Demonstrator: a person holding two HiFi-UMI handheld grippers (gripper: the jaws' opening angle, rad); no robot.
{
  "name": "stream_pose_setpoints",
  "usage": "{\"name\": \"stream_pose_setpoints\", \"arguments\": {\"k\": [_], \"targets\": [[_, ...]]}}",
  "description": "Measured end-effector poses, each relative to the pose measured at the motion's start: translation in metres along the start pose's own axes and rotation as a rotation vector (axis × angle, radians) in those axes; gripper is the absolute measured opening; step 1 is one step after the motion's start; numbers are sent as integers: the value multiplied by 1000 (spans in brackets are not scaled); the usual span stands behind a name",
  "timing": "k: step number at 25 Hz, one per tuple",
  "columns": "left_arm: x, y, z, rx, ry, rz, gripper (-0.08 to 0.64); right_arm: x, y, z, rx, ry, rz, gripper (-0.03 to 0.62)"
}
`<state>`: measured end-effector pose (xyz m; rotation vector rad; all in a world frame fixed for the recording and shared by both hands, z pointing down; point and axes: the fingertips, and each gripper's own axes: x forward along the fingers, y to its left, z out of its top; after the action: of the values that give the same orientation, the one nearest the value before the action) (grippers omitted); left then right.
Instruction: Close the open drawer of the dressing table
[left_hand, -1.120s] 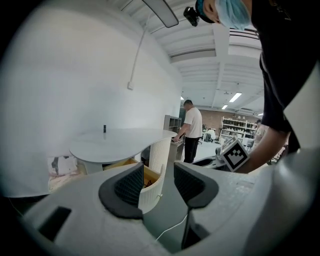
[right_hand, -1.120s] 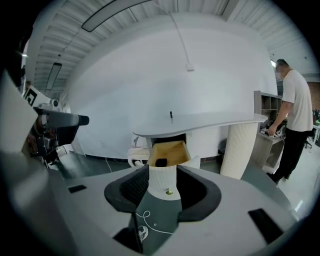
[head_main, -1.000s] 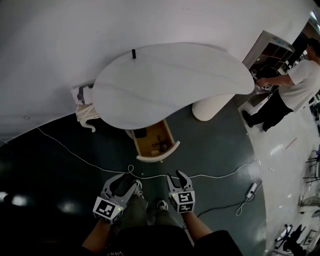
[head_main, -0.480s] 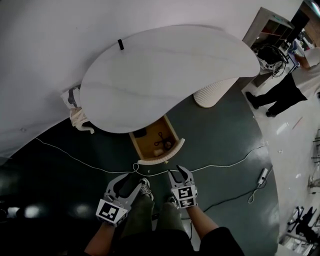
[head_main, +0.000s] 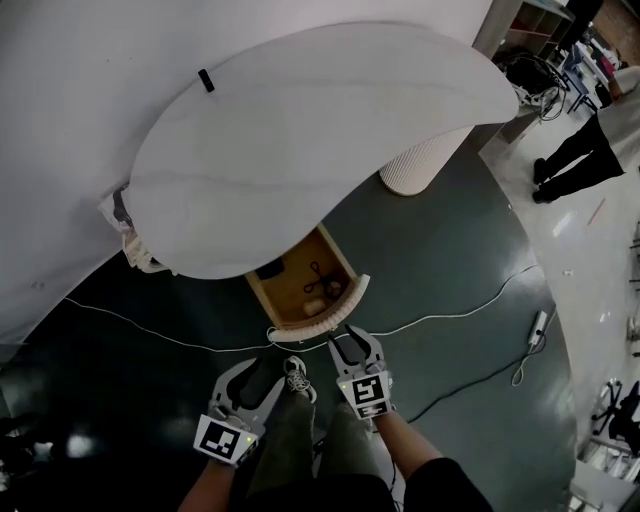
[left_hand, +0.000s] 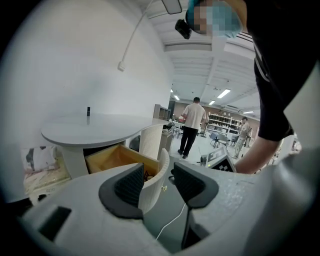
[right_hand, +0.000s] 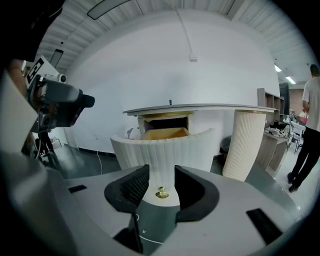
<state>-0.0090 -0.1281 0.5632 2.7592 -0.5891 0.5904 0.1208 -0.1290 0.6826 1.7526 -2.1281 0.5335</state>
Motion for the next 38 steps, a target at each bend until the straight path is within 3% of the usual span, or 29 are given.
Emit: {"name": "stream_pose_setpoints", "arguments": {"k": [10, 20, 38], "targets": [[14, 6, -22, -29, 32, -24, 184, 17, 3, 3, -56, -37, 34, 212], [11, 18, -32, -49, 32, -5, 184, 39, -3, 11, -47, -41, 15, 211], [-37, 89, -43, -134, -54, 158, 183, 119, -7, 61, -143, -39, 7, 213]]}}
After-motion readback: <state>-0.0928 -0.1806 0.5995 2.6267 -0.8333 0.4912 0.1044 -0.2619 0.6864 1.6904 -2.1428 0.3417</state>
